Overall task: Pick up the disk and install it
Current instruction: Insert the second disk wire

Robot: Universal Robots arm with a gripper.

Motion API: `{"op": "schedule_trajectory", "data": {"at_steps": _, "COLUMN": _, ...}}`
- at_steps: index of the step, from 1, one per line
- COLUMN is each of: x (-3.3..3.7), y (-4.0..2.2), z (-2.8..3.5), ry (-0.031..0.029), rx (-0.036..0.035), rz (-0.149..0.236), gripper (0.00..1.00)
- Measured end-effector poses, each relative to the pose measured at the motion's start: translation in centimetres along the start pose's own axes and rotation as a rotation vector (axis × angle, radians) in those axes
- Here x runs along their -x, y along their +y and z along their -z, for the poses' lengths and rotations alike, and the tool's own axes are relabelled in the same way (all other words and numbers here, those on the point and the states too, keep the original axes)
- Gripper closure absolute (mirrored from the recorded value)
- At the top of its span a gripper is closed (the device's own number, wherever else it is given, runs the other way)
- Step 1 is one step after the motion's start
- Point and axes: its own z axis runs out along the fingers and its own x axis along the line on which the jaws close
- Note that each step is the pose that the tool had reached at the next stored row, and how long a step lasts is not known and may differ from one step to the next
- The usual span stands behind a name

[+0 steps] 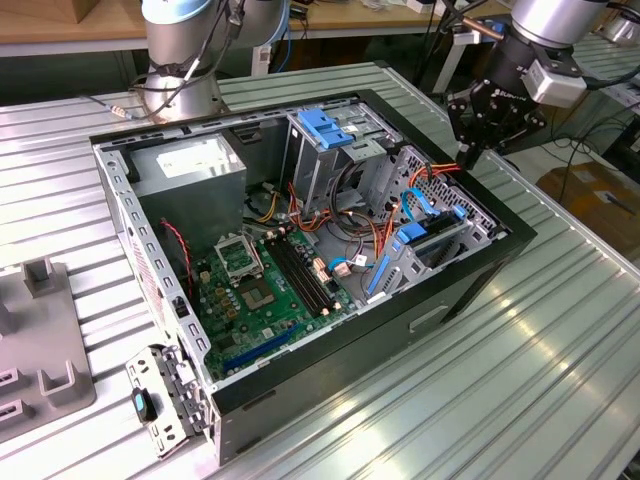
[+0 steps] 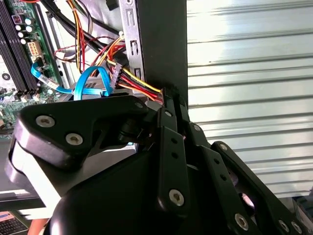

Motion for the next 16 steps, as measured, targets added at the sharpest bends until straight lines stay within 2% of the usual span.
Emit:
{"op": "schedule_trajectory", "data": {"at_steps": 8, "x": 1.86, "y": 1.3, "z": 0.11, "ry": 0.0073, "rx": -0.005, "rz": 0.0, "gripper": 0.84}}
{"op": "schedule_trajectory", "data": {"at_steps": 13, "x": 3.61, "y": 2.51, "z": 0.21, "ry": 0.0143, "rx": -0.0099, "rz": 0.001, "gripper": 0.84}}
{"op": "schedule_trajectory", "data": {"at_steps": 16, "x": 3.73, "y": 2.6, "z": 0.21, "ry": 0.0144, "rx": -0.01, "rz": 0.001, "gripper": 0.84}}
